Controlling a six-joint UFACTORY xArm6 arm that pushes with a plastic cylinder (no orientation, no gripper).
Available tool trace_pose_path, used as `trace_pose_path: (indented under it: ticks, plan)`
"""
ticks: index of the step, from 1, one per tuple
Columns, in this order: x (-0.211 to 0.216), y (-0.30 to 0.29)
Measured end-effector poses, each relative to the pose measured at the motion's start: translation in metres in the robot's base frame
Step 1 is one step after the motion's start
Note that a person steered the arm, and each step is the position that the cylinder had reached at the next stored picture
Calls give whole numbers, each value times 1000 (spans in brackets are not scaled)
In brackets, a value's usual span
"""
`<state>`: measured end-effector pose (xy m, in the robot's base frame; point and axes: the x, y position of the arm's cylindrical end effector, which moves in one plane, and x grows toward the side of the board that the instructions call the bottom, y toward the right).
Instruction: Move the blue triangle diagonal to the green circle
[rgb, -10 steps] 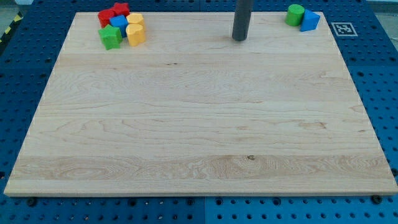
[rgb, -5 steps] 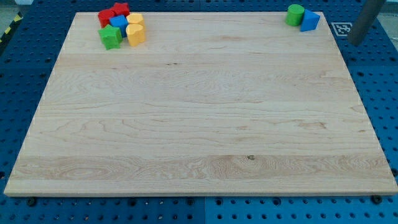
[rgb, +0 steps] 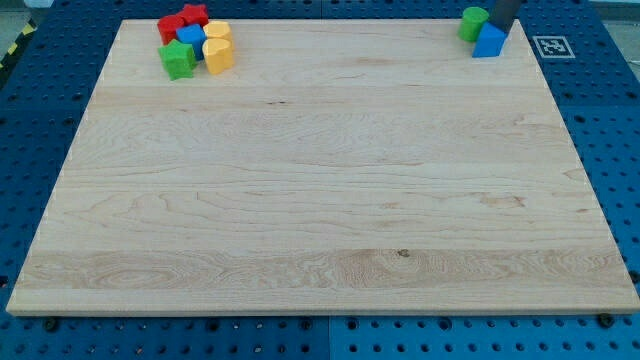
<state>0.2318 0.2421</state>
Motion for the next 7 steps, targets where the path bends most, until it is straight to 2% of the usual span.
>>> trace_pose_path:
  ticks: [1, 3, 5, 7]
  plan:
    - [9, -22]
    - [78, -37]
    - [122, -84]
    - [189, -129]
